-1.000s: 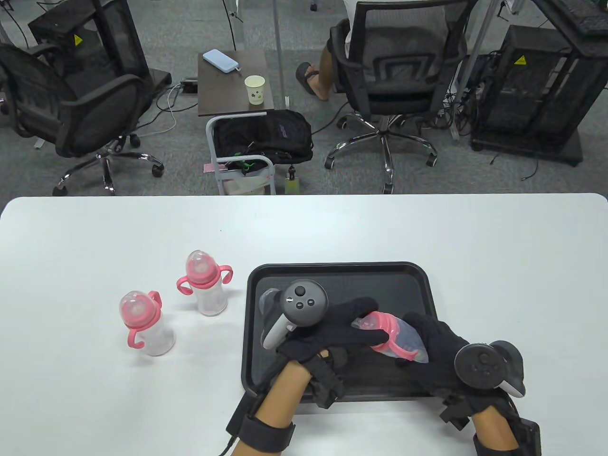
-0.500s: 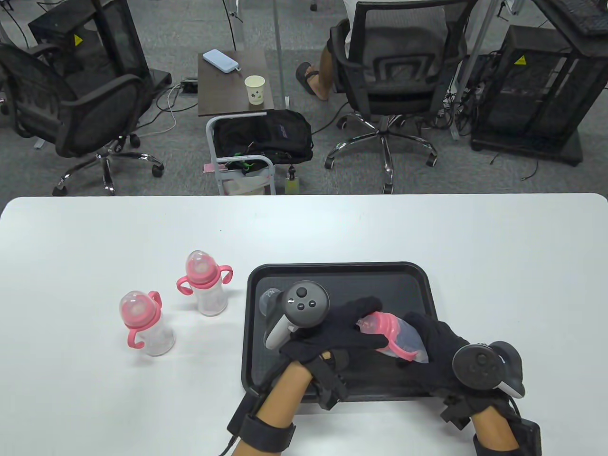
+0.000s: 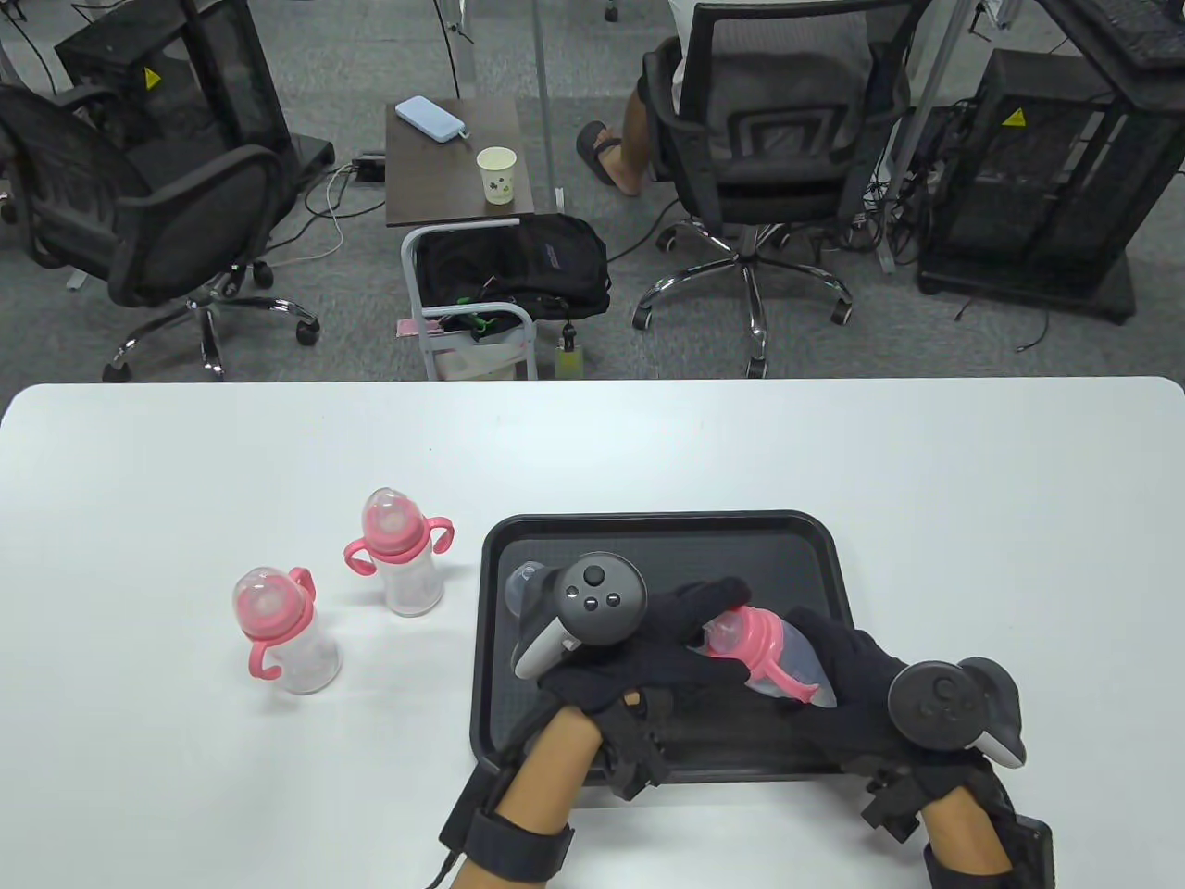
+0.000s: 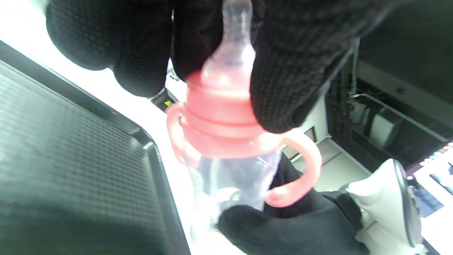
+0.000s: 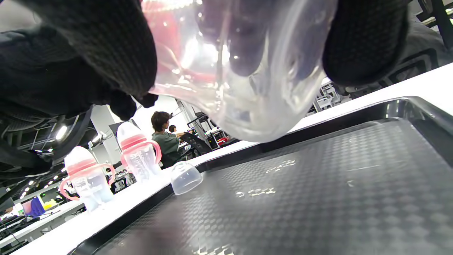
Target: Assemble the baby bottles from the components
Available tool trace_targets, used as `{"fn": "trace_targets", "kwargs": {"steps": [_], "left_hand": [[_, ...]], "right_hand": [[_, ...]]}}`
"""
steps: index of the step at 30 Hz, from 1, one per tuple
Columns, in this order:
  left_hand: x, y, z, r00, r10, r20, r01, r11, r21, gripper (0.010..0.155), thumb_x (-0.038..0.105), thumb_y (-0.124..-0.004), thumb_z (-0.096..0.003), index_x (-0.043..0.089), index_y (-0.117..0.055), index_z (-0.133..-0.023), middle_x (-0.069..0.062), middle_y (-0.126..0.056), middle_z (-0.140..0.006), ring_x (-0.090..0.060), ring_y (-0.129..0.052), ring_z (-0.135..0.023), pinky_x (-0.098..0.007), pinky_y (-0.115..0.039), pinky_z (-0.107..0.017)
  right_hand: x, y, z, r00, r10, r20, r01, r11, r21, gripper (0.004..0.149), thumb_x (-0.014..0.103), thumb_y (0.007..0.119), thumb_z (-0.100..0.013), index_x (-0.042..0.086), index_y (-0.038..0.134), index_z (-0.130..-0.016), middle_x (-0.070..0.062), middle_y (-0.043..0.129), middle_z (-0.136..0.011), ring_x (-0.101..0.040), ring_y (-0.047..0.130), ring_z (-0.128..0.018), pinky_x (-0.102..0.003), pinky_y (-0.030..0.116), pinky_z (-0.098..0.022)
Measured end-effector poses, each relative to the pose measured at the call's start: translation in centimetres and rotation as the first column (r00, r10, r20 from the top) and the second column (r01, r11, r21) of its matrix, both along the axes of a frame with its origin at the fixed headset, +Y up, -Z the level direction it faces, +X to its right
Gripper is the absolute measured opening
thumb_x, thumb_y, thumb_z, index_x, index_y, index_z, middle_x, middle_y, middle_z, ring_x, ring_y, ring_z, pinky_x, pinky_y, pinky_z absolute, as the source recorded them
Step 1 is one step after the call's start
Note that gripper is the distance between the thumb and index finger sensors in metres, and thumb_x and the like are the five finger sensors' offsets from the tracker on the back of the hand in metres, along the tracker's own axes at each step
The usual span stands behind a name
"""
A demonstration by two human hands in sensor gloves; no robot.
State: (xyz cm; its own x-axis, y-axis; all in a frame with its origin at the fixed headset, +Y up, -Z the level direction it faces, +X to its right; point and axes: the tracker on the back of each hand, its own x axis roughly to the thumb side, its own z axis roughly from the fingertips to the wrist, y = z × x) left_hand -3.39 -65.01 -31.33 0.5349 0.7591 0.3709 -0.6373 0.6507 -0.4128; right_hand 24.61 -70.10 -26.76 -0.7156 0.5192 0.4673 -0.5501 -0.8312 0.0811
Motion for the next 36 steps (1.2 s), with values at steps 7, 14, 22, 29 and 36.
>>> {"fn": "trace_targets", "kwargs": {"steps": [7, 14, 22, 29, 36], "left_hand": [[-4.2, 2.0, -2.0, 0.915, -0.299, -0.271, 0.317, 0.948, 0.025, 0.075, 0.054, -0.095, -0.0471, 0.03, -0.068, -0.113, -0.01, -0.076, -0.112, -0.042, -0.087, -0.089, -0.053, -0.08, -0.058], [-5.5, 0.3, -7.1, 0.712, -0.554, -0.432, 0.575, 0.813, -0.096, 0.073, 0.054, -0.094, -0.0451, 0.033, -0.07, -0.111, -0.006, -0.077, -0.111, -0.04, -0.085, -0.092, -0.053, -0.079, -0.06], [-7.0, -4.2, -10.6, 0.549, -0.708, -0.445, 0.639, 0.698, -0.322, 0.074, 0.056, -0.094, -0.0446, 0.032, -0.071, -0.11, -0.007, -0.077, -0.111, -0.041, -0.086, -0.091, -0.051, -0.08, -0.061], [-6.8, -6.8, -11.5, 0.531, -0.755, -0.384, 0.649, 0.654, -0.389, 0.075, 0.058, -0.093, -0.0451, 0.032, -0.069, -0.111, -0.007, -0.076, -0.111, -0.04, -0.09, -0.086, -0.049, -0.083, -0.057], [-6.2, -9.7, -11.5, 0.459, -0.836, -0.302, 0.722, 0.549, -0.422, 0.075, 0.056, -0.094, -0.044, 0.032, -0.069, -0.11, -0.008, -0.078, -0.109, -0.036, -0.096, -0.075, -0.042, -0.089, -0.052]], "right_hand": [[1.7, 0.0, -0.4, 0.995, -0.08, 0.057, 0.079, 0.997, 0.018, 0.09, 0.05, 0.088, -0.05, 0.008, 0.041, -0.114, -0.022, 0.064, -0.11, -0.053, 0.074, -0.092, -0.067, 0.077, -0.05], [2.2, -0.2, -0.6, 0.993, -0.103, 0.061, 0.102, 0.995, 0.012, 0.089, 0.05, 0.089, -0.049, 0.008, 0.043, -0.113, -0.022, 0.065, -0.11, -0.053, 0.075, -0.092, -0.067, 0.078, -0.05], [2.8, 0.2, -0.5, 0.989, -0.131, 0.073, 0.129, 0.991, 0.024, 0.089, 0.05, 0.09, -0.049, 0.009, 0.044, -0.113, -0.022, 0.066, -0.11, -0.053, 0.076, -0.091, -0.066, 0.078, -0.049], [2.8, 0.2, -0.6, 0.989, -0.129, 0.07, 0.129, 0.992, 0.014, 0.089, 0.05, 0.09, -0.049, 0.008, 0.045, -0.113, -0.022, 0.067, -0.109, -0.053, 0.076, -0.091, -0.066, 0.079, -0.049], [2.7, 0.2, -0.6, 0.99, -0.123, 0.07, 0.122, 0.992, 0.012, 0.089, 0.051, 0.09, -0.049, 0.009, 0.045, -0.113, -0.022, 0.067, -0.109, -0.053, 0.077, -0.091, -0.066, 0.079, -0.049]]}}
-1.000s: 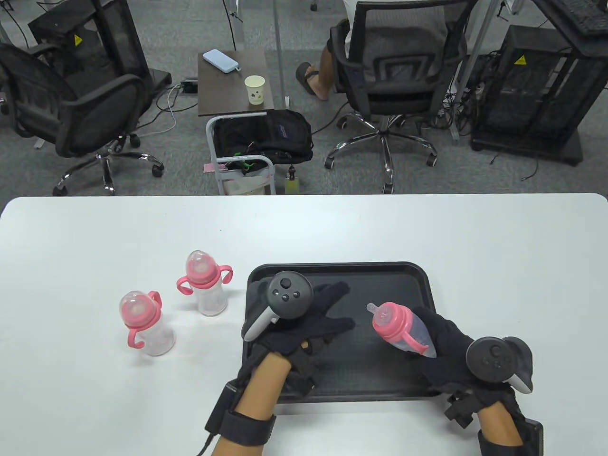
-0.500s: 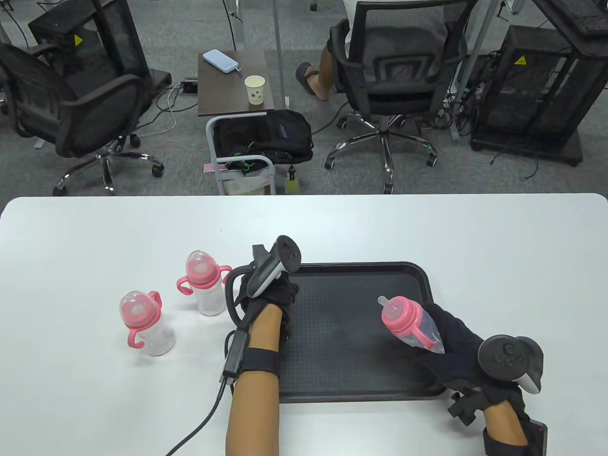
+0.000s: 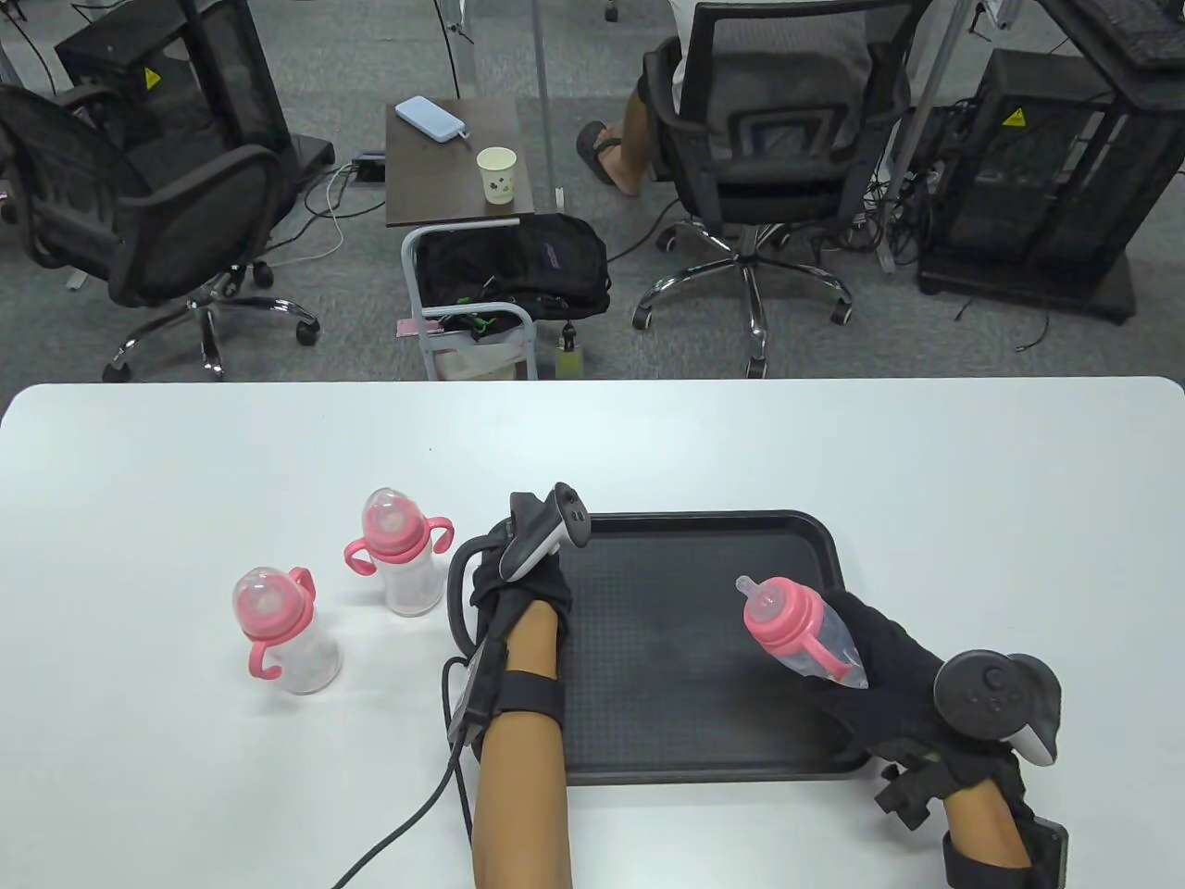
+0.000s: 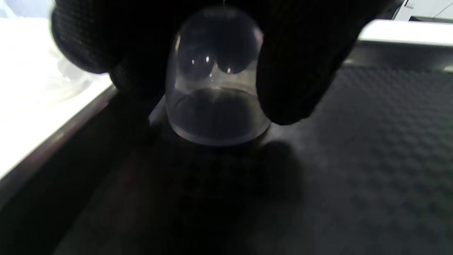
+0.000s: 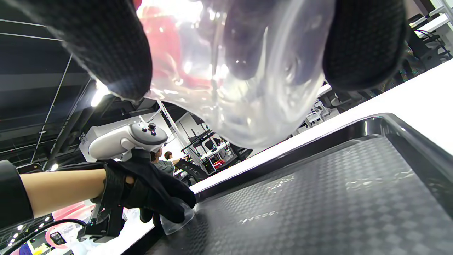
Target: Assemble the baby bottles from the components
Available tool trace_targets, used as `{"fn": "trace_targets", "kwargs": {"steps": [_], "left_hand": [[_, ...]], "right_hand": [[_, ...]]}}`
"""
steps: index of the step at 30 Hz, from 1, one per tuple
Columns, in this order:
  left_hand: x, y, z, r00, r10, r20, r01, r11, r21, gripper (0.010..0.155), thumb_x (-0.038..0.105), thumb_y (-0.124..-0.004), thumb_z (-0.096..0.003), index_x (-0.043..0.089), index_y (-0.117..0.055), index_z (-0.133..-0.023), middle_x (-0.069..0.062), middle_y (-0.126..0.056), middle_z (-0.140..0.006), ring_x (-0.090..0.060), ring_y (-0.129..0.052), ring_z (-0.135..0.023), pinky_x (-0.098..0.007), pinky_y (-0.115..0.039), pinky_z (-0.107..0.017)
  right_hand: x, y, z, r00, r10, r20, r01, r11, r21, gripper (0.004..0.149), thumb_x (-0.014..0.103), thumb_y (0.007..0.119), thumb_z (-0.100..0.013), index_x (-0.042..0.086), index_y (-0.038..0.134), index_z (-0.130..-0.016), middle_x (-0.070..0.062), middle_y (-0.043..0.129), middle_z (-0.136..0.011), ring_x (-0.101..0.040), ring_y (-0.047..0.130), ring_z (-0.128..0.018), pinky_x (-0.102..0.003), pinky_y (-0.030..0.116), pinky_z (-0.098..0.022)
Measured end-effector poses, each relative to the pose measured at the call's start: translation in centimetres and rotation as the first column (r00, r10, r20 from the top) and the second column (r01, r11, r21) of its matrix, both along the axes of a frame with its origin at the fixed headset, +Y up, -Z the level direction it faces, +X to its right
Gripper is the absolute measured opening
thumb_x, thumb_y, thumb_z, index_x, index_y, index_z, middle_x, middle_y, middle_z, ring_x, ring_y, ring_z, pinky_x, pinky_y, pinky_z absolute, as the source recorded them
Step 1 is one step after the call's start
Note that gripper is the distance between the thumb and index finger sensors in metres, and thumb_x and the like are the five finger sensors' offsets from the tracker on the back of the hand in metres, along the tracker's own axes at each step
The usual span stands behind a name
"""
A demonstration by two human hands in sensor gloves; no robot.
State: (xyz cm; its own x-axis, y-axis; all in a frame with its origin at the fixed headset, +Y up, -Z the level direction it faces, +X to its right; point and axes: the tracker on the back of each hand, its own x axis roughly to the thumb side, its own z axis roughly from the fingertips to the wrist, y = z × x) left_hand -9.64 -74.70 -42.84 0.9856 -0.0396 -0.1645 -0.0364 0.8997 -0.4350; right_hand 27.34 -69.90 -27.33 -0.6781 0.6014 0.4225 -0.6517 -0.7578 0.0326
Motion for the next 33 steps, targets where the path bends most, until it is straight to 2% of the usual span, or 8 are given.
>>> {"fn": "trace_targets", "kwargs": {"steps": [7, 12, 14, 18, 22, 29, 31, 33], "left_hand": [[-0.1, 0.2, 0.8, 0.997, 0.062, 0.047, -0.064, 0.997, 0.036, 0.074, 0.056, -0.095, -0.0433, 0.032, -0.071, -0.109, -0.009, -0.08, -0.107, -0.034, -0.103, -0.066, -0.038, -0.094, -0.045], [-0.3, 1.3, 2.4, 0.972, 0.222, 0.078, -0.226, 0.973, 0.049, 0.076, 0.055, -0.095, -0.0437, 0.031, -0.069, -0.111, -0.009, -0.078, -0.109, -0.034, -0.103, -0.065, -0.038, -0.094, -0.044], [-0.4, 1.9, 3.2, 0.942, 0.32, 0.106, -0.328, 0.942, 0.068, 0.076, 0.055, -0.095, -0.0438, 0.031, -0.069, -0.111, -0.009, -0.078, -0.109, -0.033, -0.103, -0.065, -0.038, -0.094, -0.044], [-0.6, 2.8, 5.1, 0.82, 0.545, 0.173, -0.562, 0.824, 0.071, 0.076, 0.055, -0.095, -0.0448, 0.03, -0.069, -0.111, -0.01, -0.077, -0.109, -0.033, -0.103, -0.064, -0.038, -0.094, -0.043], [-0.5, 3.6, 6.6, 0.712, 0.656, 0.25, -0.69, 0.72, 0.076, 0.076, 0.055, -0.095, -0.0452, 0.03, -0.068, -0.112, -0.01, -0.077, -0.11, -0.033, -0.103, -0.064, -0.037, -0.094, -0.043], [-0.1, 4.6, 8.3, 0.399, 0.857, 0.325, -0.91, 0.413, 0.029, 0.075, 0.052, -0.093, -0.0475, 0.029, -0.065, -0.114, -0.012, -0.073, -0.112, -0.033, -0.101, -0.063, -0.037, -0.093, -0.042], [-0.1, 4.8, 8.3, 0.313, 0.901, 0.301, -0.942, 0.334, -0.019, 0.076, 0.051, -0.092, -0.0479, 0.029, -0.064, -0.114, -0.012, -0.072, -0.112, -0.033, -0.101, -0.062, -0.037, -0.093, -0.042], [-0.1, 5.1, 8.5, 0.189, 0.937, 0.293, -0.978, 0.205, -0.026, 0.075, 0.051, -0.092, -0.0482, 0.029, -0.065, -0.114, -0.012, -0.073, -0.112, -0.033, -0.101, -0.062, -0.037, -0.093, -0.041]], "right_hand": [[-0.3, -0.4, -0.2, 0.999, 0.045, -0.008, -0.045, 0.998, -0.037, 0.089, 0.051, 0.091, -0.049, 0.008, 0.046, -0.113, -0.022, 0.068, -0.109, -0.052, 0.078, -0.09, -0.065, 0.079, -0.049], [-0.2, -0.5, -0.3, 0.998, 0.065, -0.005, -0.065, 0.997, -0.05, 0.089, 0.051, 0.092, -0.048, 0.008, 0.047, -0.113, -0.022, 0.068, -0.109, -0.052, 0.078, -0.09, -0.066, 0.079, -0.049], [-0.1, -0.5, -0.3, 0.998, 0.069, 0.004, -0.069, 0.997, -0.045, 0.089, 0.051, 0.092, -0.048, 0.009, 0.047, -0.113, -0.021, 0.068, -0.109, -0.052, 0.078, -0.09, -0.066, 0.079, -0.049], [0.0, -0.5, -0.3, 0.997, 0.075, 0.013, -0.075, 0.996, -0.051, 0.089, 0.051, 0.093, -0.048, 0.009, 0.047, -0.113, -0.022, 0.067, -0.109, -0.052, 0.077, -0.09, -0.066, 0.079, -0.05], [0.0, -0.4, -0.2, 0.996, 0.092, 0.018, -0.091, 0.994, -0.052, 0.089, 0.051, 0.093, -0.048, 0.009, 0.047, -0.112, -0.022, 0.067, -0.109, -0.052, 0.077, -0.09, -0.066, 0.079, -0.05], [-0.3, -0.7, -0.3, 0.993, 0.116, 0.013, -0.115, 0.992, -0.057, 0.089, 0.05, 0.093, -0.048, 0.009, 0.047, -0.112, -0.022, 0.067, -0.109, -0.052, 0.077, -0.091, -0.066, 0.078, -0.05], [-0.5, -0.7, -0.3, 0.991, 0.131, 0.009, -0.131, 0.99, -0.061, 0.089, 0.05, 0.093, -0.048, 0.009, 0.047, -0.112, -0.022, 0.067, -0.109, -0.052, 0.077, -0.091, -0.066, 0.078, -0.05], [-0.7, -0.8, -0.2, 0.99, 0.142, 0.001, -0.142, 0.988, -0.063, 0.089, 0.05, 0.093, -0.048, 0.009, 0.048, -0.112, -0.022, 0.067, -0.109, -0.053, 0.076, -0.092, -0.066, 0.078, -0.05]]}}
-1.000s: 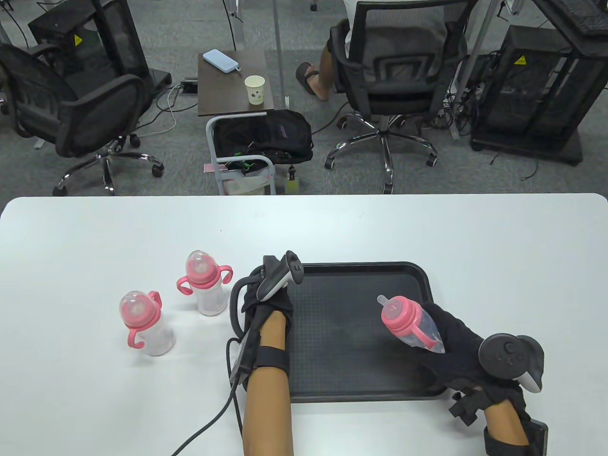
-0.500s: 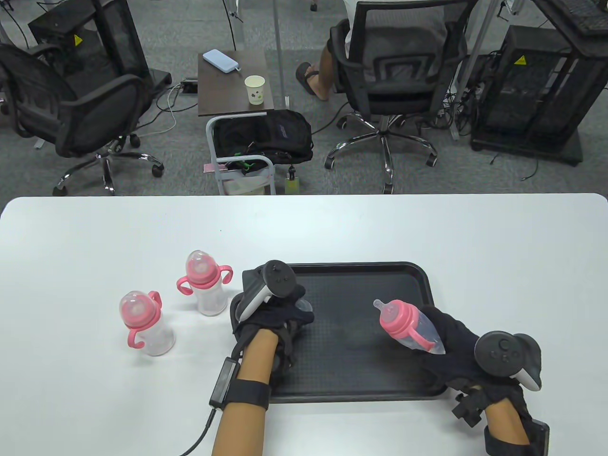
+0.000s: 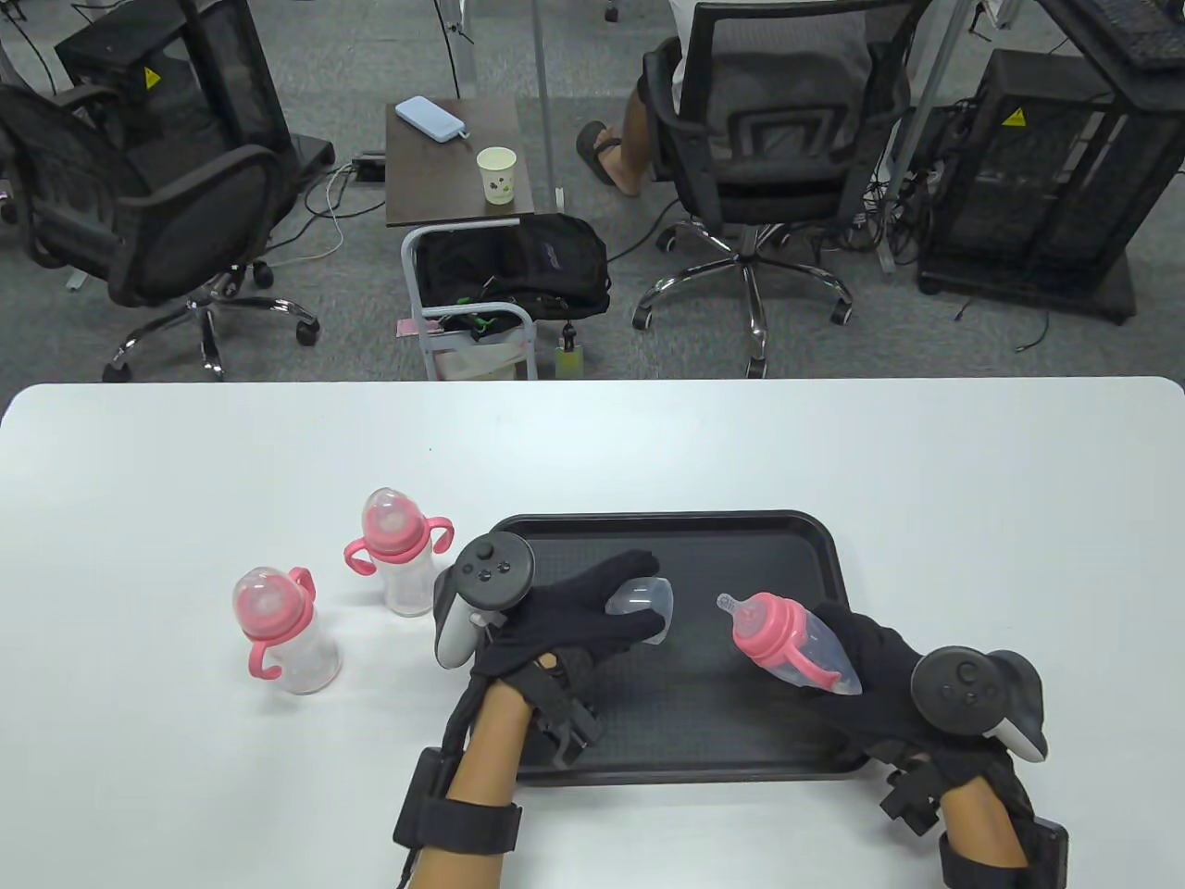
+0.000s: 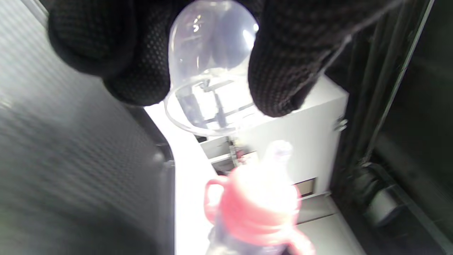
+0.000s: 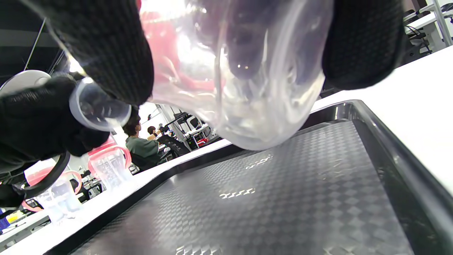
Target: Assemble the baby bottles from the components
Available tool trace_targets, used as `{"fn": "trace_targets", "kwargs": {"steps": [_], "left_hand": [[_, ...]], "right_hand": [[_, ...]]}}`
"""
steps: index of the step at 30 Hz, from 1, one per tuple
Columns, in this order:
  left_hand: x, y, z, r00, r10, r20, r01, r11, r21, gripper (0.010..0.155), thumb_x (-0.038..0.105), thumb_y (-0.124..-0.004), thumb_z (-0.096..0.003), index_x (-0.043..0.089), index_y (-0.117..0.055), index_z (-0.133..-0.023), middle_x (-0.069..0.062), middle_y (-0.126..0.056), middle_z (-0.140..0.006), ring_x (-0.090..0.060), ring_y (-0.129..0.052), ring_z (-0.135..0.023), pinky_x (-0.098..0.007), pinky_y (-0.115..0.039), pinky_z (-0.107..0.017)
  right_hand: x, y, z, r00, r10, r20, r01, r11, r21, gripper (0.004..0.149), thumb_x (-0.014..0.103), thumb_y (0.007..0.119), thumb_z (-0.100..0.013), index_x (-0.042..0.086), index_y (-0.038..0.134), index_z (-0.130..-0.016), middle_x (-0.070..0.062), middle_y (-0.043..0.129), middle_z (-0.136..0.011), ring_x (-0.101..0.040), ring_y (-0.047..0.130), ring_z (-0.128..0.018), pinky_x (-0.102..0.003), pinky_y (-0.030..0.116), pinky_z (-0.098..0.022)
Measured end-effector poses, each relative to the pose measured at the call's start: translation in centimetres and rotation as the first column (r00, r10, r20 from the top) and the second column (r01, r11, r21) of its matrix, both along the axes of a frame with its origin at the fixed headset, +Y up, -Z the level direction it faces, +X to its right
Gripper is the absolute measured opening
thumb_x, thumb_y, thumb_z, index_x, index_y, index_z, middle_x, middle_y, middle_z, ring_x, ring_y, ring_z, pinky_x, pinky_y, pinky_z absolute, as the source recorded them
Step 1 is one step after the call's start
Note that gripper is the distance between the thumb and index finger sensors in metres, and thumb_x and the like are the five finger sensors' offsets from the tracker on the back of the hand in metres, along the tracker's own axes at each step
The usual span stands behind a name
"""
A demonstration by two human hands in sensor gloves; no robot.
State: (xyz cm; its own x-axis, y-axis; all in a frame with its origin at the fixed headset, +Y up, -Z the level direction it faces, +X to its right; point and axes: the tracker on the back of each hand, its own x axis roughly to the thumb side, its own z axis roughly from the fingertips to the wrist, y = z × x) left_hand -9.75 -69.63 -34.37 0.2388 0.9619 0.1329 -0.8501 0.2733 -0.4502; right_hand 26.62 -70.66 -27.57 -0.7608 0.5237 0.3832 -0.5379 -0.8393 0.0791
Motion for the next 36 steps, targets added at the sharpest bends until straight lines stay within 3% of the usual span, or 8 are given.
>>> {"fn": "trace_targets", "kwargs": {"steps": [5, 17, 30, 36], "left_hand": [[0.4, 0.4, 0.1, 0.993, 0.098, 0.063, -0.096, 0.995, -0.037, 0.075, 0.051, -0.093, -0.0484, 0.028, -0.065, -0.114, -0.013, -0.073, -0.112, -0.034, -0.101, -0.061, -0.037, -0.093, -0.041], [3.2, 0.2, 1.0, 0.983, -0.076, 0.167, 0.079, 0.997, -0.011, 0.075, 0.05, -0.093, -0.0483, 0.027, -0.066, -0.114, -0.013, -0.073, -0.112, -0.034, -0.101, -0.062, -0.037, -0.093, -0.041], [5.3, 0.3, 1.8, 0.963, -0.155, 0.223, 0.162, 0.987, -0.015, 0.075, 0.046, -0.09, -0.0511, 0.025, -0.06, -0.116, -0.017, -0.067, -0.115, -0.038, -0.097, -0.067, -0.041, -0.09, -0.045], [6.5, 0.9, 2.5, 0.944, -0.25, 0.216, 0.244, 0.968, 0.057, 0.074, 0.042, -0.084, -0.0527, 0.022, -0.053, -0.118, -0.02, -0.062, -0.115, -0.041, -0.094, -0.066, -0.041, -0.089, -0.045]], "right_hand": [[-0.8, 0.2, 0.2, 1.0, 0.019, -0.021, -0.019, 1.0, -0.004, 0.089, 0.05, 0.094, -0.048, 0.009, 0.047, -0.112, -0.022, 0.066, -0.11, -0.052, 0.076, -0.092, -0.067, 0.078, -0.051], [-2.8, 0.1, 0.6, 0.993, 0.077, -0.087, -0.079, 0.997, -0.01, 0.089, 0.05, 0.094, -0.048, 0.009, 0.047, -0.112, -0.022, 0.066, -0.11, -0.052, 0.076, -0.092, -0.067, 0.077, -0.051], [-3.3, -0.2, 0.7, 0.989, 0.106, -0.105, -0.109, 0.994, -0.02, 0.088, 0.047, 0.093, -0.048, 0.01, 0.046, -0.113, -0.023, 0.066, -0.11, -0.054, 0.074, -0.093, -0.068, 0.076, -0.052], [-3.3, -0.4, 0.7, 0.988, 0.128, -0.09, -0.126, 0.992, 0.022, 0.088, 0.044, 0.092, -0.048, 0.016, 0.043, -0.116, -0.023, 0.065, -0.111, -0.055, 0.072, -0.093, -0.072, 0.076, -0.049]]}}
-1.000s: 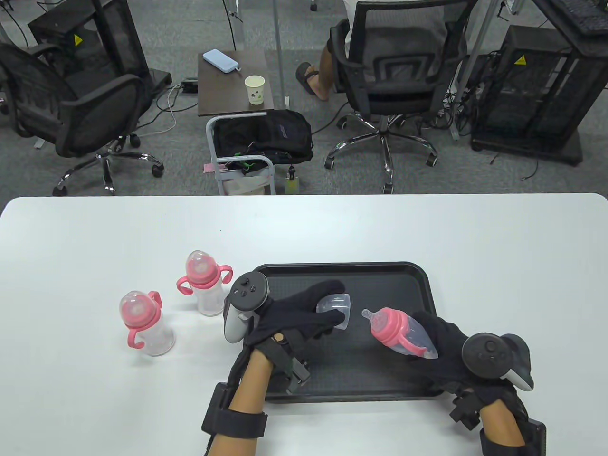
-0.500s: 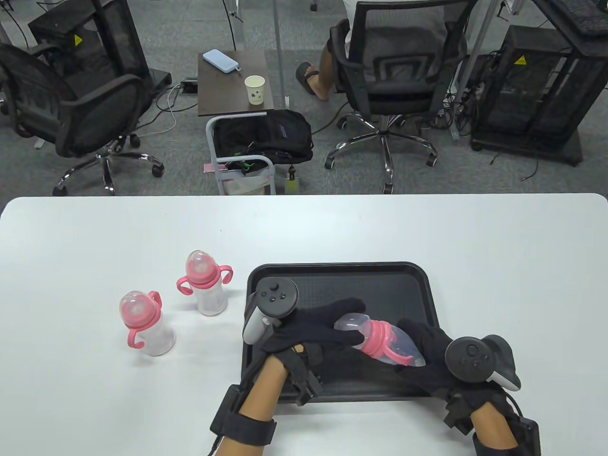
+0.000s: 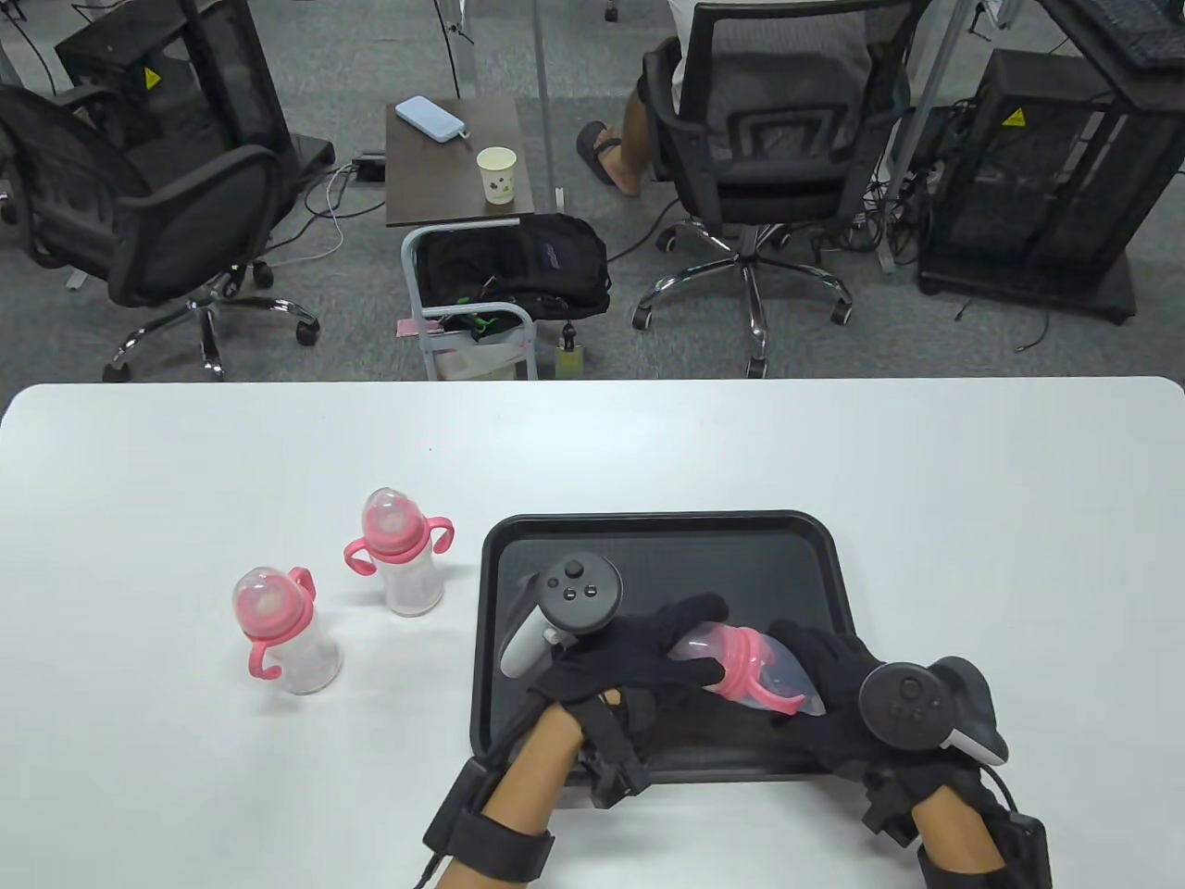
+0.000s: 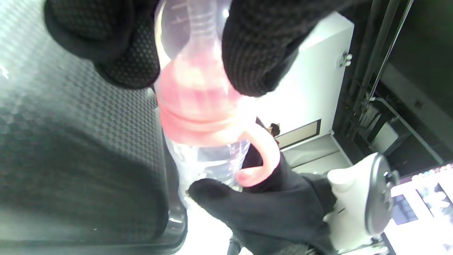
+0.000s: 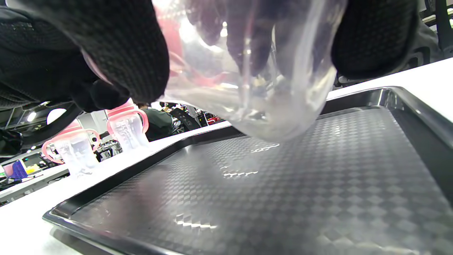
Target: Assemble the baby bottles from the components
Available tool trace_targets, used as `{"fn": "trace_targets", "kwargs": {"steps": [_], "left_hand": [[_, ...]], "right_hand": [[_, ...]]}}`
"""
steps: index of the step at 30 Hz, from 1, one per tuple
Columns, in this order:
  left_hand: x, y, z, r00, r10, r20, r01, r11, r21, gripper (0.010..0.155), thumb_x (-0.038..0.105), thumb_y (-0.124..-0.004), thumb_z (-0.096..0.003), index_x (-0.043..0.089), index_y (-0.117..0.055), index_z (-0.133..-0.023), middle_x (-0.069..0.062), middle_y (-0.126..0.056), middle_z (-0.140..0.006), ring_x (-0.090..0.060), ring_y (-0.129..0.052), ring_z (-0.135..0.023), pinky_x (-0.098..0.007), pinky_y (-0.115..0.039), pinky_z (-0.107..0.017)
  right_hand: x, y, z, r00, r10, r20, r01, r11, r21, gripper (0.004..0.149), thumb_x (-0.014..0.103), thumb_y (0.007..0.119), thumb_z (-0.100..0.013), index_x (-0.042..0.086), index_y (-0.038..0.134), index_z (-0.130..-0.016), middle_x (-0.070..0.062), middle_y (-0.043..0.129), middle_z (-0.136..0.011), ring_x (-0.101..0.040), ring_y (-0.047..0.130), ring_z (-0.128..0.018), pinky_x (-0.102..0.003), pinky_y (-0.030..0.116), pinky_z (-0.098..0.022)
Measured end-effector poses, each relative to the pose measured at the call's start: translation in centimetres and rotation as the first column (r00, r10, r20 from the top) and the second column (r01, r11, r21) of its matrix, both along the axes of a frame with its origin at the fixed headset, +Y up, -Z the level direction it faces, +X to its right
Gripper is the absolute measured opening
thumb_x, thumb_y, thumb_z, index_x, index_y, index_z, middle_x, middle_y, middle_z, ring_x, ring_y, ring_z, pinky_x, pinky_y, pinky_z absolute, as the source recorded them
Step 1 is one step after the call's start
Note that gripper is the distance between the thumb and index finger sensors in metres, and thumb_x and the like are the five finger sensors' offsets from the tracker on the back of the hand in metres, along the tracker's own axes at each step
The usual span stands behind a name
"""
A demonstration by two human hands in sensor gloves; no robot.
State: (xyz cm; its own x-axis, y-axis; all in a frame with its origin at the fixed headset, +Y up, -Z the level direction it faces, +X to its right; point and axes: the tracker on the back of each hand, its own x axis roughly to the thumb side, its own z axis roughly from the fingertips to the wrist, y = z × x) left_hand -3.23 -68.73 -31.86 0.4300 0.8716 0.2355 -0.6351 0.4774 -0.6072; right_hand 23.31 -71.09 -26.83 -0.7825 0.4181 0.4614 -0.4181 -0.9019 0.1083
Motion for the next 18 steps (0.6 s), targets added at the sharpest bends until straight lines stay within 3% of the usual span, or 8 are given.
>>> {"fn": "trace_targets", "kwargs": {"steps": [4, 11, 13, 18], "left_hand": [[0.6, 0.2, 0.4, 1.0, -0.001, -0.019, 0.002, 0.999, 0.047, 0.075, 0.041, -0.083, -0.053, 0.02, -0.051, -0.118, -0.022, -0.06, -0.115, -0.042, -0.093, -0.065, -0.042, -0.089, -0.044], [0.6, -0.9, 0.4, 0.997, 0.083, 0.001, -0.083, 0.996, -0.018, 0.075, 0.04, -0.082, -0.0537, 0.021, -0.049, -0.118, -0.022, -0.056, -0.117, -0.042, -0.092, -0.064, -0.043, -0.088, -0.043], [0.7, -0.9, 0.5, 0.998, 0.063, -0.005, -0.063, 0.998, 0.032, 0.075, 0.042, -0.081, -0.0535, 0.021, -0.049, -0.118, -0.02, -0.057, -0.117, -0.04, -0.093, -0.064, -0.042, -0.089, -0.043], [0.8, -0.6, 0.7, 0.999, 0.034, -0.009, -0.034, 0.999, 0.031, 0.077, 0.042, -0.082, -0.0539, 0.021, -0.046, -0.119, -0.02, -0.056, -0.117, -0.04, -0.092, -0.065, -0.042, -0.089, -0.044]], "right_hand": [[0.1, 0.3, 0.1, 1.0, -0.014, 0.011, 0.014, 1.0, 0.024, 0.087, 0.043, 0.092, -0.047, 0.016, 0.046, -0.116, -0.024, 0.066, -0.11, -0.055, 0.073, -0.092, -0.071, 0.077, -0.045], [-0.1, 0.4, 0.2, 1.0, -0.01, 0.003, 0.01, 0.999, 0.045, 0.087, 0.042, 0.093, -0.047, 0.015, 0.047, -0.115, -0.023, 0.067, -0.11, -0.056, 0.073, -0.093, -0.073, 0.077, -0.044], [0.1, 0.3, 0.1, 1.0, -0.012, 0.008, 0.012, 0.998, 0.056, 0.087, 0.042, 0.094, -0.046, 0.016, 0.048, -0.115, -0.023, 0.067, -0.11, -0.056, 0.074, -0.092, -0.073, 0.078, -0.044], [0.1, -0.1, -0.1, 1.0, -0.024, 0.003, 0.024, 0.999, 0.034, 0.087, 0.042, 0.094, -0.047, 0.015, 0.045, -0.115, -0.022, 0.065, -0.111, -0.056, 0.071, -0.095, -0.074, 0.077, -0.047]]}}
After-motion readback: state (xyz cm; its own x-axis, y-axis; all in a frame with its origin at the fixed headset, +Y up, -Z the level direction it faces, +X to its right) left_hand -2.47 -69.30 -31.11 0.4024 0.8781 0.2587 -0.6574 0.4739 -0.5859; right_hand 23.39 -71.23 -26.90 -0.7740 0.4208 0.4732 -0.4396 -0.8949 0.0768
